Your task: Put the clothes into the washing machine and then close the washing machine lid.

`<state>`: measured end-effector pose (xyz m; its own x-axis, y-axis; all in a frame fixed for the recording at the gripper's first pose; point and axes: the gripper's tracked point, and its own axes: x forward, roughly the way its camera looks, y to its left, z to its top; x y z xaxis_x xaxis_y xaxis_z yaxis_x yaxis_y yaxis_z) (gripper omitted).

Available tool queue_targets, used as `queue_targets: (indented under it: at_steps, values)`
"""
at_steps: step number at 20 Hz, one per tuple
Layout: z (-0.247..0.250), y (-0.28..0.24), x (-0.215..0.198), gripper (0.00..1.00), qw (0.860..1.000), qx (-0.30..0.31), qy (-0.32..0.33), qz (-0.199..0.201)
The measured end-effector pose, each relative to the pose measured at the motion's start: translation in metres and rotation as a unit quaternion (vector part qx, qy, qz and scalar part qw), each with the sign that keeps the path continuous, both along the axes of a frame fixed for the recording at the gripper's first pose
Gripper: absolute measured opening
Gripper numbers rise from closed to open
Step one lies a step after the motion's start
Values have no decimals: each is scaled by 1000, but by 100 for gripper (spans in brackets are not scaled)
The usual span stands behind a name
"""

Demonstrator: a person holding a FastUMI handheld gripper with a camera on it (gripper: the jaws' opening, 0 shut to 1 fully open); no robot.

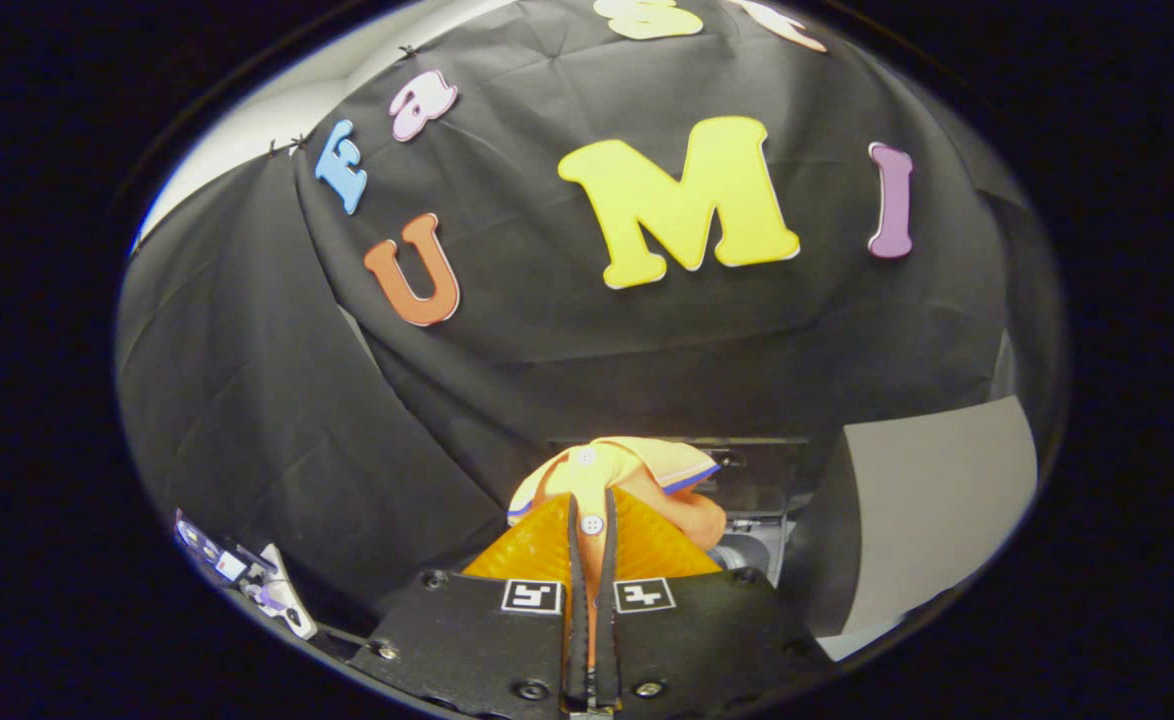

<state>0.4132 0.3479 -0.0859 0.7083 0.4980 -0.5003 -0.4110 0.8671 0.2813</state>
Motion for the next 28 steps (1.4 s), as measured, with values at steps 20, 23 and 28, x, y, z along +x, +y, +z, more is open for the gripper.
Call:
queue_targets:
  at_steps: [20, 23, 28]
  values:
    - [-184, 8, 76, 6, 988, -64, 138, -24]
    - [-209, 5, 79, 6, 984, -74, 159, -27]
    - [-245, -1, 82, 6, 977, -99, 187, -30]
